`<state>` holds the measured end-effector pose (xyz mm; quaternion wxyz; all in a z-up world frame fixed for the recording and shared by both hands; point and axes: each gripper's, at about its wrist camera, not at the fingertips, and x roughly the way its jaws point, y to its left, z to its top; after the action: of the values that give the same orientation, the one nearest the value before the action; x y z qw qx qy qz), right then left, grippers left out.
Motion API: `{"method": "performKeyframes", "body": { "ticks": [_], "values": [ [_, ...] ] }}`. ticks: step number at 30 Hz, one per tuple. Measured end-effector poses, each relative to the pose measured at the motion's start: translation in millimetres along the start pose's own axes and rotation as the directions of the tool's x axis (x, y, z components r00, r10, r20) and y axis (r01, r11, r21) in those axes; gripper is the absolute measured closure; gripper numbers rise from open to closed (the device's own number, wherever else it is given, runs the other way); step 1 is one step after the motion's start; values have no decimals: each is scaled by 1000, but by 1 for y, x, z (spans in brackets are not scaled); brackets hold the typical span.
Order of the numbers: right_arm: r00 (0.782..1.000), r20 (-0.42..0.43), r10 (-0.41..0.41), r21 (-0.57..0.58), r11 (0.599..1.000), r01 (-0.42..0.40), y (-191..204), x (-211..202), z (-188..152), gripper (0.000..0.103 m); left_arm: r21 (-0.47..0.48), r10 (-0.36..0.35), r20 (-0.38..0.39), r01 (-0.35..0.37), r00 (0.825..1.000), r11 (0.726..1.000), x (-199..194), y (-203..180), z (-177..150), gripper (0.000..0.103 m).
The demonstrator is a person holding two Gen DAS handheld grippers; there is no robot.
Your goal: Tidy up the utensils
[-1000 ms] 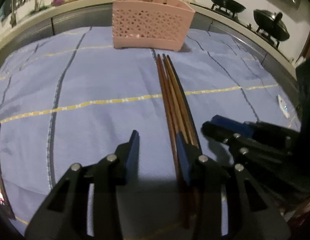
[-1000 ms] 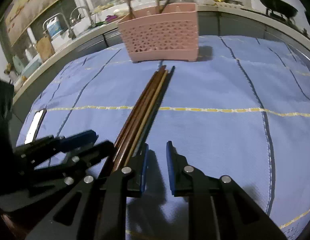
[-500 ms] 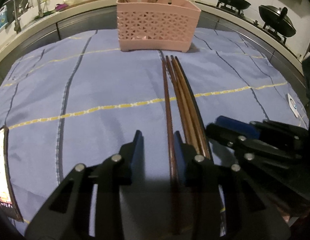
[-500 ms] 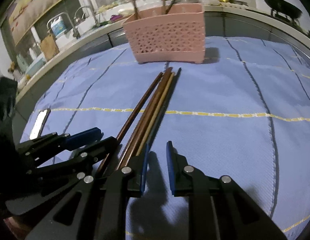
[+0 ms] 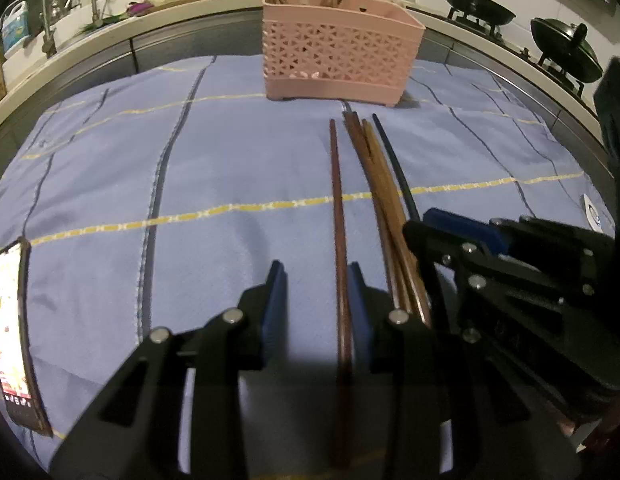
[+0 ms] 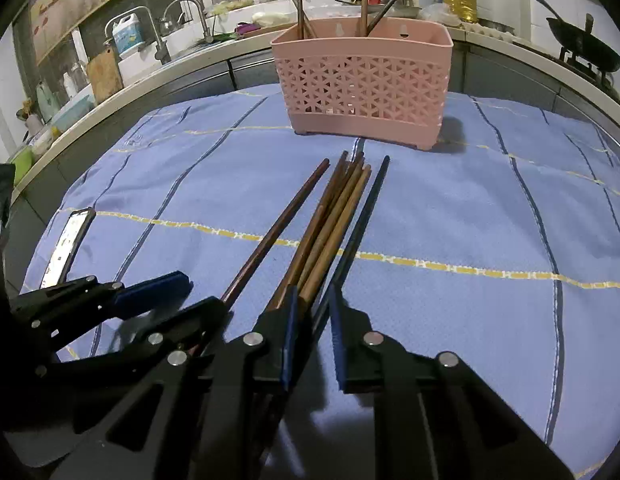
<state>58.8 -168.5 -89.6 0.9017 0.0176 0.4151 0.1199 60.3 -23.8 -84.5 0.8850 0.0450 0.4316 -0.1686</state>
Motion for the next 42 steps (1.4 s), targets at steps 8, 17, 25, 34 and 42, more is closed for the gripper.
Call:
{"method": "performKeyframes", "body": {
  "ticks": [8, 17, 25, 34, 42],
  "values": [
    [999, -14, -41, 47, 998, 41, -26, -9, -14, 97, 26, 1, 4, -1, 1000, 1000, 1, -2, -4, 96],
    [999, -24, -46, 115, 992, 48, -48, -28, -34, 97, -21, -43, -13, 43, 999, 999, -13, 11, -22, 96],
    [998, -41, -53, 109, 992, 58, -47, -41, -49, 97, -35, -43, -25, 42, 999, 999, -23, 13, -36, 95],
    [997, -36, -67, 117, 991, 70, -45, -39, -49, 97, -19, 13, -23, -13, 1000, 1000, -10, 10, -16, 92],
    [997, -36, -70, 114, 991, 73, -45, -36, -44, 97, 1, 33, -1, -33, 999, 999, -3, 5, -7, 77]
  ]
}}
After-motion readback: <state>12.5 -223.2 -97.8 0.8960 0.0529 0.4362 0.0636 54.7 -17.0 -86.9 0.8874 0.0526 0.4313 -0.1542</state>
